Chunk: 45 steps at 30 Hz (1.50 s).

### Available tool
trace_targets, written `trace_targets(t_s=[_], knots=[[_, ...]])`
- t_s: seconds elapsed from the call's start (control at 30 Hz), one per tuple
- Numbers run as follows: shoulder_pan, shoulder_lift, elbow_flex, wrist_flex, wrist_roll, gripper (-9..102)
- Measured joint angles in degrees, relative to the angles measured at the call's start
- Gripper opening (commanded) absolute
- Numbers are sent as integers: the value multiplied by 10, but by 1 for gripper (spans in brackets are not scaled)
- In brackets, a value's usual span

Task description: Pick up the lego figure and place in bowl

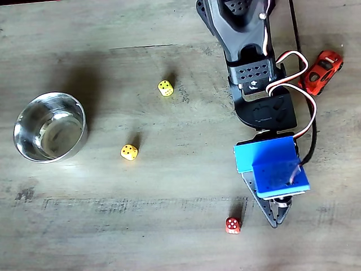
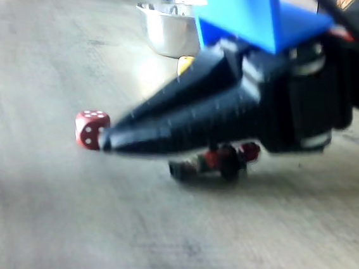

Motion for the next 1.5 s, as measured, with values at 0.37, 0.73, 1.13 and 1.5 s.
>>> trace_targets(t_s=[0.37,0.73,1.13,1.5], knots=[[0,127,61,79,67,-1],[2,345,105,449,67,-1],[2,436,105,650,67,-1],[2,436,104,651,69,19]])
